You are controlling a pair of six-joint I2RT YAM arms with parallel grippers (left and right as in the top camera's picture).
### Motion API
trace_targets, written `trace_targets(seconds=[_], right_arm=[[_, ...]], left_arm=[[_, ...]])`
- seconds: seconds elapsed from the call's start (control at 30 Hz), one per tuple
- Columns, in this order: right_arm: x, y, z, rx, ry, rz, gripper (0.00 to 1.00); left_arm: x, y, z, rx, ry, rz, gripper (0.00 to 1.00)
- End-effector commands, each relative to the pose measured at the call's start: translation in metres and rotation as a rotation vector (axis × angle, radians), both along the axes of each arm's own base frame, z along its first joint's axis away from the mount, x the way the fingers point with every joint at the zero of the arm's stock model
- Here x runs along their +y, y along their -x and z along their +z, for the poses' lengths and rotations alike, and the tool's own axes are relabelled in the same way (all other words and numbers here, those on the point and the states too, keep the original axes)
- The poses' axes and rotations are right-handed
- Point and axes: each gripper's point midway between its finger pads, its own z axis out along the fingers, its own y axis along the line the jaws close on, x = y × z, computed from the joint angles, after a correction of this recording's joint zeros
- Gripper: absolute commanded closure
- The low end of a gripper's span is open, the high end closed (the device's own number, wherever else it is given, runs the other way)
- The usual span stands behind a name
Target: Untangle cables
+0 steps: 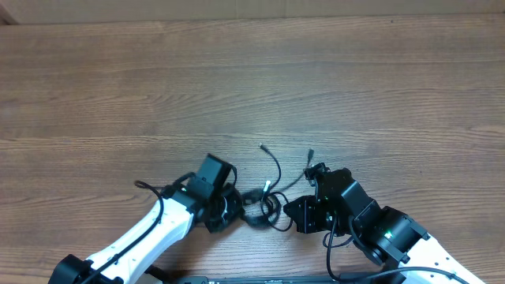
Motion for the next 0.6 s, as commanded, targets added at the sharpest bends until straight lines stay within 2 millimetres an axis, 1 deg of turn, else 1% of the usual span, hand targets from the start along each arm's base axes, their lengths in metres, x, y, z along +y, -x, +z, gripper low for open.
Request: trace_targets(seconds=[0.0,0.1,0.17,0.2,0.23,0.27,0.33,0.37,0.43,0.5,0.57], right_arm=[[0.023,0.014,0.057,-0.090,-0.167,0.172,0.96],[0.029,0.031,0.082,-0.138,-0.245,0.301,0.96],[0.029,0.040,0.086,-0.163,-0.258,0.357,0.96],[0.026,0.041,0.083,-0.167,-0.239,0.363,0.96],[0.021,0.040,0.075,-0.165,-0.201,0.355,0.96],[0.015,0.037,0.066,-0.156,-0.152,0.327,0.96],[-0.004,0.028,0.044,-0.139,-0.015,0.243,0.96],[-0.013,0.022,0.035,-0.139,0.049,0.201,0.96],[-0.028,0.010,0.025,-0.138,0.136,0.100,0.87],[-0.034,0.000,0.023,-0.144,0.164,0.029,0.76],[-0.032,-0.008,0.027,-0.162,0.153,-0.008,0.66]], left_arm=[[0.003,-0.066,0.047,-0.354,-0.065,-0.229,0.96],[-0.002,-0.099,0.090,-0.550,-0.097,-0.390,0.96],[-0.005,-0.114,0.117,-0.637,-0.113,-0.443,0.95],[-0.006,-0.119,0.127,-0.668,-0.118,-0.461,0.96],[-0.007,-0.125,0.141,-0.708,-0.126,-0.482,0.96],[-0.008,-0.129,0.149,-0.733,-0.130,-0.497,0.96],[-0.010,-0.134,0.167,-0.776,-0.138,-0.525,0.96],[-0.011,-0.135,0.173,-0.792,-0.143,-0.542,0.96],[-0.011,-0.134,0.180,-0.820,-0.163,-0.598,0.96],[-0.010,-0.133,0.179,-0.831,-0.182,-0.650,0.96],[-0.008,-0.129,0.174,-0.832,-0.209,-0.713,0.96]])
